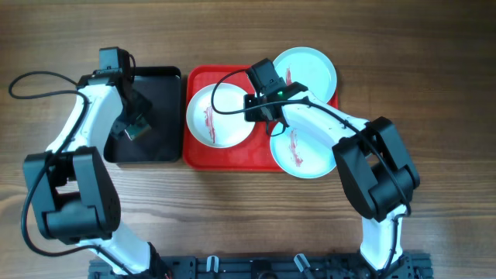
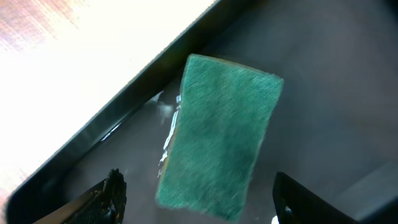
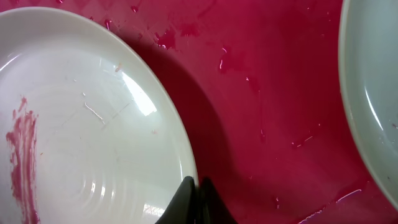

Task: Clean dirty plates on tray and stack at the side
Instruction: 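Grasp the green sponge with the left gripper and lift it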

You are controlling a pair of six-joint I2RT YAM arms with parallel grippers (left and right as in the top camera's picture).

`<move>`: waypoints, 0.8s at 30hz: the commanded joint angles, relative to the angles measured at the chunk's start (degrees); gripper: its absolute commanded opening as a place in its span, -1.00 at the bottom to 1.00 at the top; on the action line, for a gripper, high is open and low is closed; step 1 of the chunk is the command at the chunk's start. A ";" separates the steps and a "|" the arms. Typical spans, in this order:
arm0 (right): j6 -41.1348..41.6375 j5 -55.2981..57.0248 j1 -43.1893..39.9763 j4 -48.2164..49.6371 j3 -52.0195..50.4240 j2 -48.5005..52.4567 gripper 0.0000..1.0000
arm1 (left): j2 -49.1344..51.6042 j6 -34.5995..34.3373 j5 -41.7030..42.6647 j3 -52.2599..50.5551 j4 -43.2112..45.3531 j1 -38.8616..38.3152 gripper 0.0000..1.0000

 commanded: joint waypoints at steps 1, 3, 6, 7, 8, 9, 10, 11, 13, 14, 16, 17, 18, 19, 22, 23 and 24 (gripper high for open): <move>1.05 -0.04 0.24 0.15 1.11 1.60 -0.91 | 1.60 -0.46 -0.76 -0.28 2.67 0.07 0.49; 1.03 -0.07 0.24 0.15 1.11 1.60 -0.91 | 2.47 0.20 -0.79 -0.28 3.80 0.09 0.55; 1.03 -0.07 0.24 0.17 1.11 1.60 -0.91 | 3.65 2.56 -0.76 -0.28 4.83 0.09 0.55; 1.05 -0.07 0.24 0.17 1.11 1.60 -0.92 | 3.98 2.56 -0.76 -0.28 5.01 0.09 0.54; 1.05 -0.07 0.24 0.24 1.11 1.60 -0.91 | 4.20 2.54 -0.72 -0.28 5.16 0.09 0.52; 1.05 -0.07 0.24 0.28 1.11 1.60 -0.91 | 4.50 2.56 -0.70 -0.28 5.38 0.07 0.50; 1.05 -0.07 0.24 0.31 1.11 1.60 -0.91 | 4.66 2.56 -0.70 -0.28 5.46 0.07 0.49; 1.05 -0.07 0.24 0.31 1.11 1.60 -0.91 | 4.79 2.58 -0.50 -0.28 5.60 0.07 0.46; 1.05 -0.07 0.24 0.31 1.11 1.60 -0.91 | 4.94 2.56 -0.52 -0.28 5.68 0.07 0.42; 1.05 -0.07 0.24 0.31 1.11 1.60 -0.91 | 4.94 2.56 -0.52 -0.28 5.79 0.07 0.41; 1.05 -0.07 0.24 0.31 1.11 1.60 -0.91 | 4.94 2.56 -0.52 -0.28 6.10 0.07 0.37; 1.03 -0.04 0.24 0.31 1.11 1.60 -0.91 | 4.96 2.56 -0.52 -0.28 6.34 0.07 0.35; 1.03 -0.04 0.24 0.31 1.11 1.60 -0.91 | 4.98 2.56 -0.52 -0.33 6.62 0.07 0.34; 1.03 -0.04 0.24 0.31 1.11 1.60 -0.91 | 5.05 2.54 -0.52 -0.39 6.93 0.07 0.33; 1.01 -0.04 0.24 0.28 1.11 1.60 -0.91 | 5.16 2.51 -0.52 -0.44 7.17 0.07 0.33; 1.03 -0.04 0.24 0.28 1.11 1.60 -0.91 | 5.22 2.51 -0.52 -0.44 7.17 0.07 0.33; 1.01 -0.04 0.24 0.28 1.11 1.60 -0.91 | 5.27 2.51 -0.52 -0.46 7.17 0.07 0.32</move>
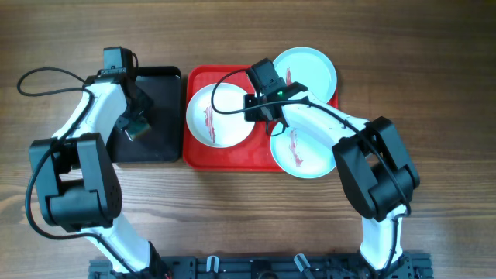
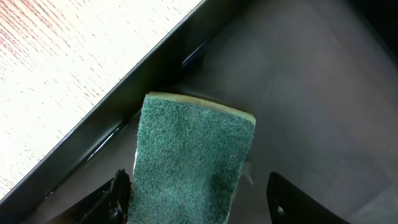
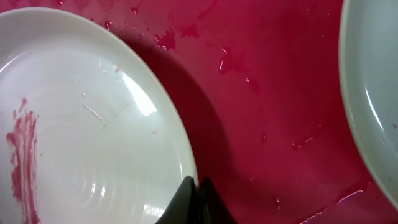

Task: Clean dirty plates on tray and stack at the side
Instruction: 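Grasp the green sponge with the left gripper and lift it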

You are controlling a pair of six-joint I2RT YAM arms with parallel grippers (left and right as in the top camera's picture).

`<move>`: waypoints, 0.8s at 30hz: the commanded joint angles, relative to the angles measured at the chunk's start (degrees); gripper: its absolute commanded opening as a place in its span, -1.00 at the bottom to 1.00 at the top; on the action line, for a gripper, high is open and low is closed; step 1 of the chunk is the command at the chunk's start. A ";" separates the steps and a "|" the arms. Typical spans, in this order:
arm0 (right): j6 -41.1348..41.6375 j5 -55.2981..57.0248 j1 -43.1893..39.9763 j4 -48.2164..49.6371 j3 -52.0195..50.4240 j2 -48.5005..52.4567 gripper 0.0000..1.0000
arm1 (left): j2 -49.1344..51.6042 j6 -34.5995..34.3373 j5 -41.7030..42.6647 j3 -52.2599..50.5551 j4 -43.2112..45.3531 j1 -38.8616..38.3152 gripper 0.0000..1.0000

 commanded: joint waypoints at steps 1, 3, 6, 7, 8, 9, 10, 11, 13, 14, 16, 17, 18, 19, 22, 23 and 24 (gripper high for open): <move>0.81 -0.04 0.26 0.11 1.11 1.53 -0.91 | 1.29 0.50 -0.55 -0.46 0.35 0.04 0.32; 0.81 -0.04 0.26 0.11 1.11 1.53 -0.91 | 1.92 0.50 -0.52 -0.46 0.35 0.04 0.32; 0.83 -0.04 0.26 0.13 1.11 1.53 -0.91 | 3.48 0.42 -0.26 -0.46 0.55 0.04 0.34; 0.83 -0.04 0.26 0.13 1.11 1.53 -0.91 | 3.78 0.28 -0.24 -0.46 0.55 0.04 0.34; 0.83 -0.04 0.26 0.15 1.11 1.53 -0.91 | 4.24 0.28 -0.22 -0.46 0.61 0.04 0.31; 0.83 -0.04 0.26 0.17 1.11 1.53 -0.91 | 4.31 0.28 -0.22 -0.46 0.63 0.04 0.26; 0.85 -0.04 0.26 0.17 1.11 1.53 -0.91 | 4.37 0.28 -0.24 -0.46 0.63 0.04 0.22; 0.85 -0.04 0.26 0.20 1.11 1.53 -0.92 | 4.37 0.28 -0.26 -0.46 0.63 0.04 0.18; 0.83 -0.04 0.26 0.17 1.11 1.53 -0.91 | 4.37 0.28 -0.26 -0.46 0.85 0.04 0.01; 0.85 -0.04 0.26 0.20 1.11 1.53 -0.91 | 4.35 0.28 -0.26 -0.46 0.87 0.04 -0.11; 0.83 -0.04 0.26 0.17 1.11 1.53 -0.91 | 4.35 0.26 -0.26 -0.46 0.81 0.04 -0.72; 0.85 -0.04 0.26 0.20 1.11 1.53 -0.91 | 4.28 0.24 -0.02 -0.46 0.76 0.04 -0.92; 0.85 -0.04 0.26 0.20 1.11 1.53 -0.91 | 4.26 0.24 0.28 -0.46 0.79 0.04 -0.92; 0.87 -0.07 0.26 0.20 1.11 1.53 -0.91 | 4.15 0.26 0.59 -0.35 0.96 0.04 -0.92; 1.03 -0.55 0.24 0.22 1.11 1.53 -0.91 | 3.15 0.33 1.29 -0.24 0.68 0.04 -0.92; 1.03 -1.11 0.24 0.24 1.11 1.53 -0.92 | 2.23 0.59 1.88 -0.24 0.37 0.04 -0.92; 0.96 -1.57 0.24 0.22 1.11 1.53 -0.91 | 1.29 1.33 2.51 -0.24 0.11 -0.02 -0.92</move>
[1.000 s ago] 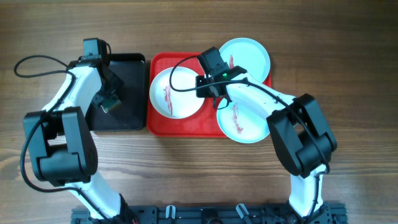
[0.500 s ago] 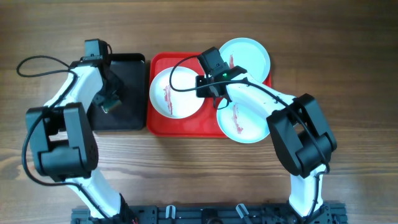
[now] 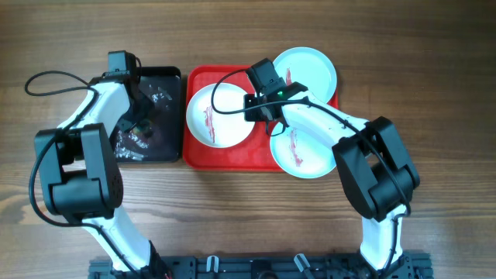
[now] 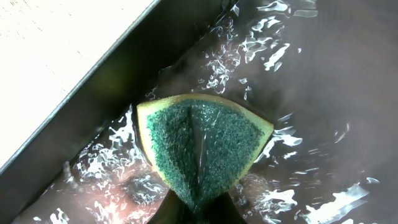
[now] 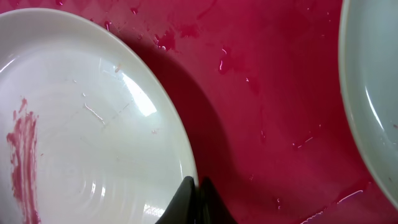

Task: Clean dirty plates on tray and stack at the side
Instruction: 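Grasp the green sponge with the left gripper and lift it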

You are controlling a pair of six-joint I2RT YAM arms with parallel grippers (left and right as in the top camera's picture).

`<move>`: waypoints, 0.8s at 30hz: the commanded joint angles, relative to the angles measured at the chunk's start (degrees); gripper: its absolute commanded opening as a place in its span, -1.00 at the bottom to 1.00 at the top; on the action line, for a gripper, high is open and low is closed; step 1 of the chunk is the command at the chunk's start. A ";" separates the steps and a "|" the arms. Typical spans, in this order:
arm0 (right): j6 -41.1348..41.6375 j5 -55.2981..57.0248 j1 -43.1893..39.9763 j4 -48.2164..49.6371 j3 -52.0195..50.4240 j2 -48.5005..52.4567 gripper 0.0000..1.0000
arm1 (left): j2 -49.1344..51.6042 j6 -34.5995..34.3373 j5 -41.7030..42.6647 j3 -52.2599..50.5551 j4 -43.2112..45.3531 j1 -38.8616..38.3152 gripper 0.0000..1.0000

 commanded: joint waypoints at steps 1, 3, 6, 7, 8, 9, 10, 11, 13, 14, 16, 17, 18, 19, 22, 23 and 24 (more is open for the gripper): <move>0.79 -1.42 0.24 0.13 1.11 1.51 -0.90 | -3.15 2.03 3.17 -0.13 -0.59 -0.09 -0.92; 0.66 -1.75 0.24 0.04 1.11 1.51 -0.91 | -5.90 5.16 5.99 -0.13 -0.79 -0.33 -0.92; 0.61 -3.17 0.02 0.02 1.11 1.51 -0.91 | -11.34 7.85 8.50 -0.13 -2.14 -1.27 -0.92; 0.61 -3.61 -0.15 -0.02 1.11 1.51 -0.91 | -12.94 8.15 8.52 -0.13 -2.84 -1.68 -0.92; 0.59 -4.04 -0.35 -0.09 1.11 1.51 -0.91 | -14.38 9.01 8.72 -0.13 -3.56 -2.14 -0.92; 0.59 -4.79 -0.66 -0.17 1.11 1.51 -0.91 | -15.56 9.84 9.38 -0.15 -4.15 -2.60 -0.92; 0.61 -5.44 -0.98 -0.24 1.11 1.51 -0.91 | -16.68 11.93 10.60 -0.15 -4.59 -3.17 -0.92; 0.61 -6.10 -1.25 -0.35 1.11 1.51 -0.91 | -17.11 13.09 11.17 -0.15 -4.74 -3.54 -0.92; 0.59 -7.10 -2.01 -0.74 1.11 1.51 -0.91 | -17.44 15.26 11.43 -0.15 -5.07 -4.37 -0.92; 0.61 -7.52 -2.34 -1.05 1.11 1.51 -0.91 | -17.38 15.65 11.39 -0.15 -5.31 -4.55 -0.92; 0.59 -7.91 -2.95 -1.53 1.11 1.51 -0.91 | -16.92 16.72 11.37 -0.17 -5.75 -4.52 -0.92; 0.59 -8.15 -3.37 -1.75 1.11 1.51 -0.91 | -16.63 16.72 8.68 -0.33 -5.97 -4.11 -0.92; 0.59 -8.20 -3.37 -1.73 1.11 1.51 -0.91 | -16.61 17.55 7.69 -0.33 -5.97 -3.96 -0.92; 0.59 -8.37 -3.37 -1.66 1.11 1.51 -0.91 | -16.61 19.76 7.76 -0.33 -5.97 -3.76 -0.92; 0.57 -8.61 -3.43 -1.66 1.11 1.51 -0.91 | -16.61 21.81 8.68 -0.33 -6.36 -3.67 -0.92; 0.42 -9.05 -3.48 -1.66 1.11 1.51 -0.91 | -16.61 22.93 10.27 -0.33 -6.45 -3.67 -0.92; -0.02 -9.51 -3.50 -1.66 1.11 1.51 -0.91 | -16.61 23.91 12.63 -0.33 -6.45 -3.67 -0.92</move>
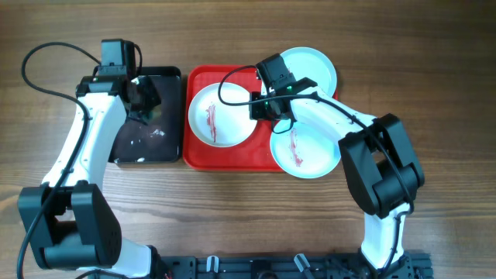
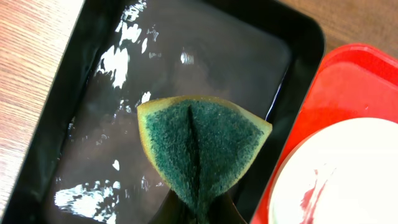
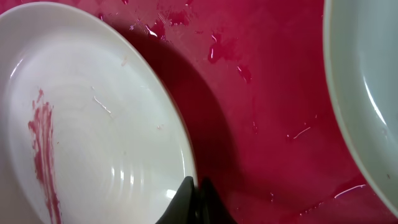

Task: Clean dirty plates on tray and stack at the side
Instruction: 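Grasp the green sponge with the left gripper and lift it, then move the sponge with the left gripper onto the white plate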

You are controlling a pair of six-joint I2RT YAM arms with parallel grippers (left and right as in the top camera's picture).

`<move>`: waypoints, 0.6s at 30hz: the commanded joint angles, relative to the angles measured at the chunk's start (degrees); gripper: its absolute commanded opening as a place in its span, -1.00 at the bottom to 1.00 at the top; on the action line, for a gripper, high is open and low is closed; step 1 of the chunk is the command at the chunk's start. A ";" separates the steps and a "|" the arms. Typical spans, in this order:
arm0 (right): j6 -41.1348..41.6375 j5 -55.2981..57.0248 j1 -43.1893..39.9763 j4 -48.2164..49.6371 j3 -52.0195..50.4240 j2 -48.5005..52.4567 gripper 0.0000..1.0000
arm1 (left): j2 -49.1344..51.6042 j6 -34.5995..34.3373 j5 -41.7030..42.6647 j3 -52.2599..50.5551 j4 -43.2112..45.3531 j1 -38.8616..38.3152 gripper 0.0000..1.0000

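A white plate point(image 1: 219, 115) with a red smear lies at the left of the red tray point(image 1: 232, 157); its rim point(image 3: 186, 155) is pinched by my right gripper point(image 3: 194, 186), shut on it. Two more plates lie on the tray's right: one at the back point(image 1: 311, 70), one smeared at the front point(image 1: 304, 151). My left gripper point(image 2: 198, 208) is shut on a folded green sponge point(image 2: 202, 143), held above the black water basin point(image 2: 155, 68) near its right wall, close to the tray.
The black basin point(image 1: 147, 147) of water stands left of the tray on the wooden table point(image 1: 248, 209). Cables loop from both arms. The pale plate point(image 3: 360, 93) lies right of the held plate.
My left gripper has risen out of the water with the squeezed sponge and moved right, towards the tray. The right gripper and its plate shifted slightly.
The left gripper stood open over the flat sponge in the basin, first above it, then closer. Then it was shut on the sponge, folded, in rippling water. Now the sponge hangs above the basin. The right gripper held the left plate's rim throughout.
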 commanded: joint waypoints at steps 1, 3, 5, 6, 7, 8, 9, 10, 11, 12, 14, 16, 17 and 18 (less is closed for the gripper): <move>-0.70 -2.43 -0.44 -0.17 1.11 1.51 -0.92 | 0.66 6.45 5.99 -0.07 -0.22 0.37 -0.92; -0.90 -3.48 -0.81 -0.24 1.11 1.51 -0.91 | 0.66 7.32 9.62 -0.07 -0.11 0.37 -0.92; -0.94 -4.70 -1.33 -0.35 1.11 1.51 -0.91 | 0.66 7.30 10.60 -0.07 -0.02 0.33 -0.92; -0.96 -5.11 -1.60 -0.44 1.11 1.51 -0.92 | 0.66 7.30 10.60 -0.07 -0.04 0.33 -0.92; -1.03 -5.55 -1.79 -0.52 1.11 1.51 -0.91 | 0.66 7.30 10.58 -0.07 -0.07 0.33 -0.92; -1.90 -6.49 -2.14 -0.59 1.11 1.51 -0.92 | 0.66 7.30 10.56 -0.09 -0.11 0.33 -0.92; -2.45 -7.15 -2.29 -0.59 1.11 1.51 -0.91 | 0.66 7.30 10.56 -0.09 -0.17 0.33 -0.92; -2.56 -7.45 -2.45 -0.72 1.11 1.51 -0.92 | 0.66 7.30 10.56 -0.09 -0.20 0.33 -0.92; -2.60 -7.58 -2.51 -0.90 1.11 1.51 -0.91 | 0.66 7.28 10.58 -0.09 -0.22 0.33 -0.92; -2.67 -7.58 -2.51 -0.90 1.11 1.51 -0.91 | 0.66 7.23 10.60 -0.09 -0.22 0.26 -0.92; -2.60 -7.58 -2.49 -0.83 1.11 1.51 -0.92 | 0.66 7.08 10.62 -0.09 -0.11 -0.44 -0.92; -2.58 -7.61 -2.49 -0.81 1.11 1.51 -0.91 | 0.66 7.13 10.56 -0.09 0.11 -1.46 -0.92; -2.60 -7.61 -2.49 -0.85 1.11 1.51 -0.91 | 0.66 7.10 10.58 -0.09 0.33 -2.12 -0.92; -2.58 -7.61 -2.49 -0.90 1.11 1.51 -0.91 | 0.66 7.10 10.58 -0.09 0.70 -3.08 -0.92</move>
